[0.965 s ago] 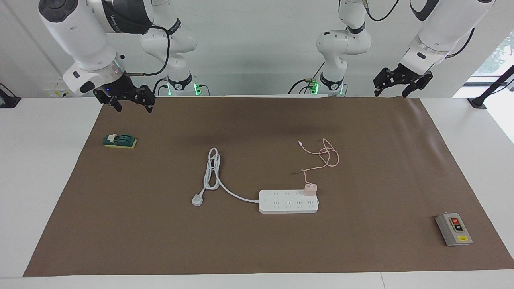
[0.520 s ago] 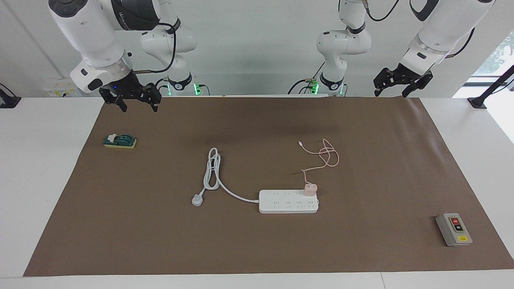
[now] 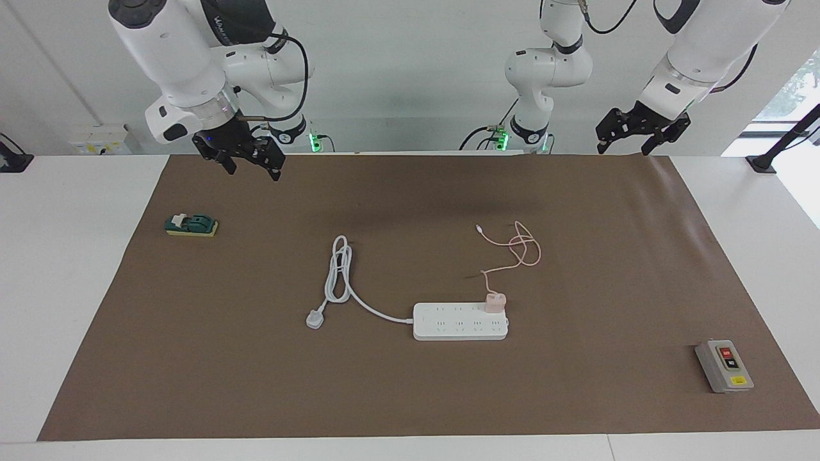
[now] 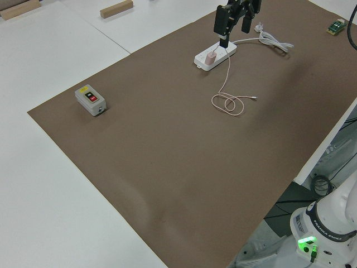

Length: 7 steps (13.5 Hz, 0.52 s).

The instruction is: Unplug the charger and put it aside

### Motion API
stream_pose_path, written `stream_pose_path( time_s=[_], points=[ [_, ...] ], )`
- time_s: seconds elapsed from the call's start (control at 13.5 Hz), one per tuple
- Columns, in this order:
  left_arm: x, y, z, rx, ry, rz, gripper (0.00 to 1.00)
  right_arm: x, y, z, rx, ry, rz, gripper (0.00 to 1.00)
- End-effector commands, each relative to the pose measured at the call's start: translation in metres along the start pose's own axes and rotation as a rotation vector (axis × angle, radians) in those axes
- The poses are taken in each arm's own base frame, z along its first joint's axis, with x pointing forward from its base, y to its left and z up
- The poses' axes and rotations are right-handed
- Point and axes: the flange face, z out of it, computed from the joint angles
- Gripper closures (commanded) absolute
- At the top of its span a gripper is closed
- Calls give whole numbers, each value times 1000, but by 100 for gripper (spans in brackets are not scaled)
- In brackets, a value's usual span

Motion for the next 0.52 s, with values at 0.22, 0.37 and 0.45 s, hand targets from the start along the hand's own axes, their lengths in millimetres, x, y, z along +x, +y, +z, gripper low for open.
stream_pose_path(
  time_s=[0.22, 0.37, 0.45],
  points=[
    [-8, 1, -2, -4, -2, -14, 0, 14, -40, 43, 124, -117, 462, 0],
    [-7, 6, -2, 1, 7, -97, 0, 11, -66, 59, 134, -139, 582, 0],
    [-5, 9, -3, 1, 21, -183, 0, 9, -79, 68, 133, -155, 627, 0]
  ],
)
